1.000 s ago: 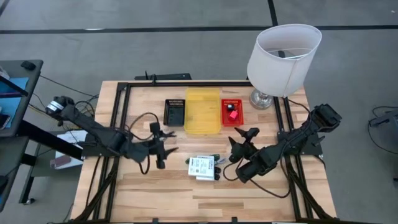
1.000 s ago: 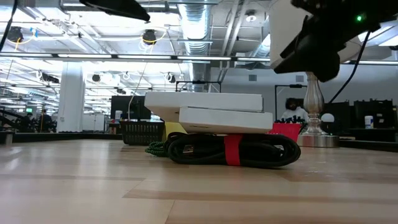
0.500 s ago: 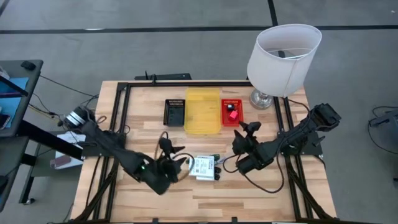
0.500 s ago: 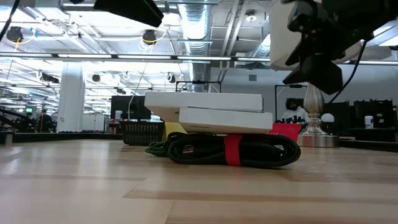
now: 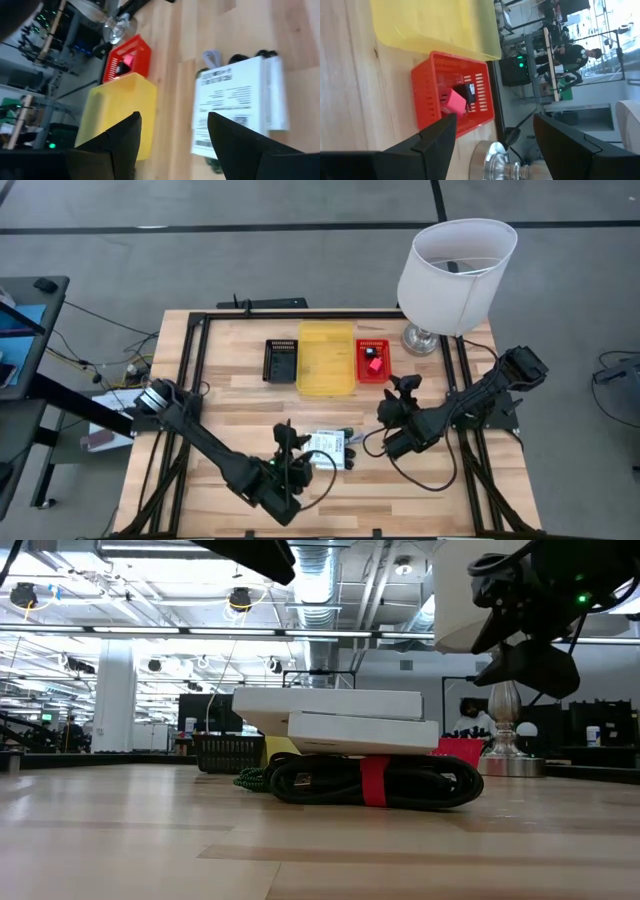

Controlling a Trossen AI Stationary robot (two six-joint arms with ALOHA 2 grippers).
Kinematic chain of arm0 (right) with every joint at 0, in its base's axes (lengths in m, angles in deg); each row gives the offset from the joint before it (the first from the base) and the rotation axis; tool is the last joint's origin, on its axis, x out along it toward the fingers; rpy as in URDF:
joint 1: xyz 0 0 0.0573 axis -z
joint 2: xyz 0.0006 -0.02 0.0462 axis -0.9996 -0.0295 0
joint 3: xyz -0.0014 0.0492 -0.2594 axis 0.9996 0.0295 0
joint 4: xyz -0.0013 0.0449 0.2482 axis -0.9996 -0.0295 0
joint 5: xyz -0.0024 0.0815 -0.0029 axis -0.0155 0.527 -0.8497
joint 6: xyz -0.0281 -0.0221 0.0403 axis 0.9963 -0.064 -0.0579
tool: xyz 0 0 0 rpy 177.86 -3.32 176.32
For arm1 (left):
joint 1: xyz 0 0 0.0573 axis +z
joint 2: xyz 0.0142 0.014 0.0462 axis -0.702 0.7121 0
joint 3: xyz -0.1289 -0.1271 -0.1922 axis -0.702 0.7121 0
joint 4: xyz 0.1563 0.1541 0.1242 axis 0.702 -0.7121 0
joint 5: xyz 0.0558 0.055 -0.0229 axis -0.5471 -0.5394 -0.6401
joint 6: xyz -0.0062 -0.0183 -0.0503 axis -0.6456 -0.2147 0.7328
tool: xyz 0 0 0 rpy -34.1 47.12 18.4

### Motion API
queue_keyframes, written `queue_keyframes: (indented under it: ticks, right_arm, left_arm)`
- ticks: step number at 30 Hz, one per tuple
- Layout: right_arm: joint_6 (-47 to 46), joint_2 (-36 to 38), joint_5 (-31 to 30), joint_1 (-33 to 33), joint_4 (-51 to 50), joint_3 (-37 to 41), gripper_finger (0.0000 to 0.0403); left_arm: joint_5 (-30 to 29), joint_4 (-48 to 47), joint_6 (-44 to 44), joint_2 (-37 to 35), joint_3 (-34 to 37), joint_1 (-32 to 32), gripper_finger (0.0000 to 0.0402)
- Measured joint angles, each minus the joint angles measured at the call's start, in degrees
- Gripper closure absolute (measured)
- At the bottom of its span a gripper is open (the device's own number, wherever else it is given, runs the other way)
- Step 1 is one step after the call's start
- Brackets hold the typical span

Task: Pick and place items into bin
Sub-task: Put the top card reader box into the black bin

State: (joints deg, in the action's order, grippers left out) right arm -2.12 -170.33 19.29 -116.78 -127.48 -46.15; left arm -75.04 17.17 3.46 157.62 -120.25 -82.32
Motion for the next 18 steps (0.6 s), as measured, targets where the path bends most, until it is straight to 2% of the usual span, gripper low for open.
queue_keyframes:
  ticks: [5,12,18]
  right_arm:
    - [-1.06,0.00,0.02,0.00,-1.93,0.00,0.0145]
    - [-5.46,0.00,0.06,0.00,-5.25,0.00,0.0145]
    - [-6.49,0.00,0.07,0.00,-6.12,0.00,0.0145]
  left_arm:
    - [2.43,-5.32,6.16,2.85,-4.21,-1.06,0.0181]
    - [8.89,-6.33,13.30,3.62,-4.63,-1.30,0.0181]
    - [10.73,-5.92,14.30,3.62,-4.61,-1.04,0.0181]
